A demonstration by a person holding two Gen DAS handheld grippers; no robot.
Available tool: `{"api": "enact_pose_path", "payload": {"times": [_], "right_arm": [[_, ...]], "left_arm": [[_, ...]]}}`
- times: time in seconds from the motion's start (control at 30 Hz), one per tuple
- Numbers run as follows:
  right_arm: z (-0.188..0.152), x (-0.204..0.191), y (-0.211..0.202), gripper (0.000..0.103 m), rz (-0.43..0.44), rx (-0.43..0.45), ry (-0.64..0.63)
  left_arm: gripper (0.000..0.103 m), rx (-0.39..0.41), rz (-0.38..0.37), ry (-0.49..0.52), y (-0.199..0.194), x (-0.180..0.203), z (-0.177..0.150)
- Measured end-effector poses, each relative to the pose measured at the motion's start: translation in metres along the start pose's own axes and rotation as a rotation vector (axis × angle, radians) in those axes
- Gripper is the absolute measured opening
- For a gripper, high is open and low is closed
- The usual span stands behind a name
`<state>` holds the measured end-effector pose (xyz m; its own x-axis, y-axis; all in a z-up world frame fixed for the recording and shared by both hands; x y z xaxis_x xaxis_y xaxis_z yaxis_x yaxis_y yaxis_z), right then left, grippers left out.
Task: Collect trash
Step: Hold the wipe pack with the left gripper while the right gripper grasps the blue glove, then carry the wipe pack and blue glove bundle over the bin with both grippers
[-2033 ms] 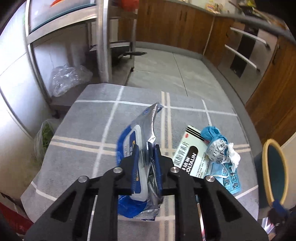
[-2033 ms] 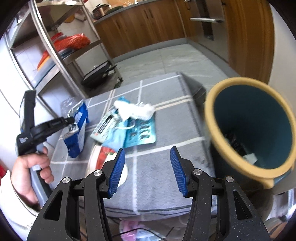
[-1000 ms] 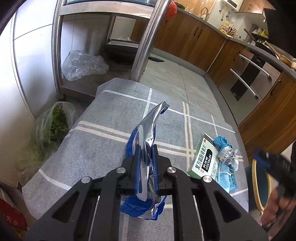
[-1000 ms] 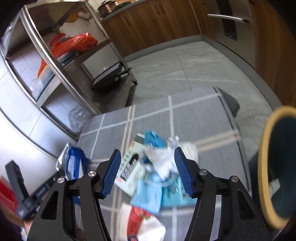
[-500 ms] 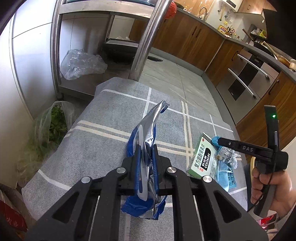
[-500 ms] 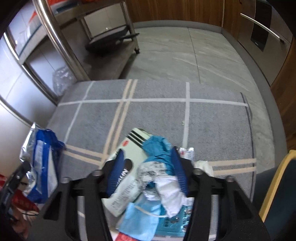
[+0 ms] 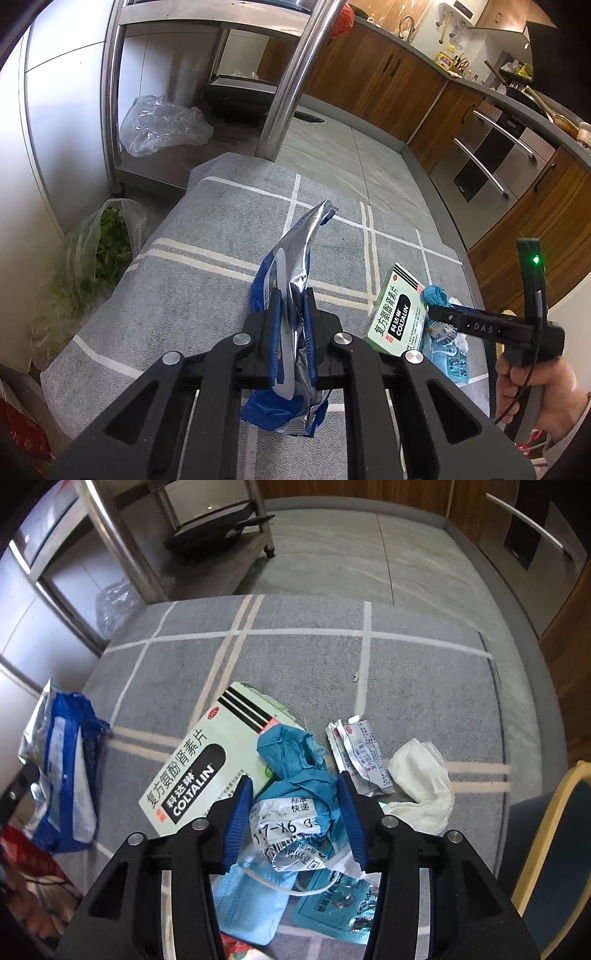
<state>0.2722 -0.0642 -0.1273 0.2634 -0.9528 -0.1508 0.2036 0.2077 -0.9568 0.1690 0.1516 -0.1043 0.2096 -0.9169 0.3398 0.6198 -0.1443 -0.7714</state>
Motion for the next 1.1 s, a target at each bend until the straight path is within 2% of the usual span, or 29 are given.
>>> {"api": "enact_pose_path", "payload": {"times": [0.2, 0.43, 0.6, 0.77, 1.1], "right_arm": [[-0.005, 0.000, -0.017, 0.042, 0.074, 0.060, 0.040], [-0.019, 0.006, -0.064, 0.041, 0.304, 0.168, 0.182], [-0.034, 0.011, -0.095, 0.041, 0.380, 0.229, 0.211], [-0.051, 0.018, -0.116, 0.041, 0.399, 0.267, 0.227], [-0.088, 0.064, -0.146, 0.041, 0.345, 0.333, 0.312]], "left_arm": [[0.010, 0.008, -0.002, 0.000, -0.003, 0.000, 0.001], [0.010, 0.037, -0.021, 0.013, -0.015, 0.010, 0.008], [0.009, 0.061, -0.042, 0.033, -0.030, 0.022, 0.012], [0.009, 0.084, -0.073, 0.047, -0.045, 0.039, 0.014], [0.009, 0.099, -0.157, 0.112, -0.062, 0.103, 0.011]]}}
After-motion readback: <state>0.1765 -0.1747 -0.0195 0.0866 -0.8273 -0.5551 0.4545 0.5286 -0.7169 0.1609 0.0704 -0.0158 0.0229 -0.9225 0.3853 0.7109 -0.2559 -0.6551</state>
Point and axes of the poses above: each gripper's, at about its wrist camera, not at the fingertips, and y roughly the way its jaws point, x to its right, z to its top, the point moved 7 cm from there along y, roughly the way its jaws point, and after that the axes turned 5 degrees about -x, right-handed, at the moved point
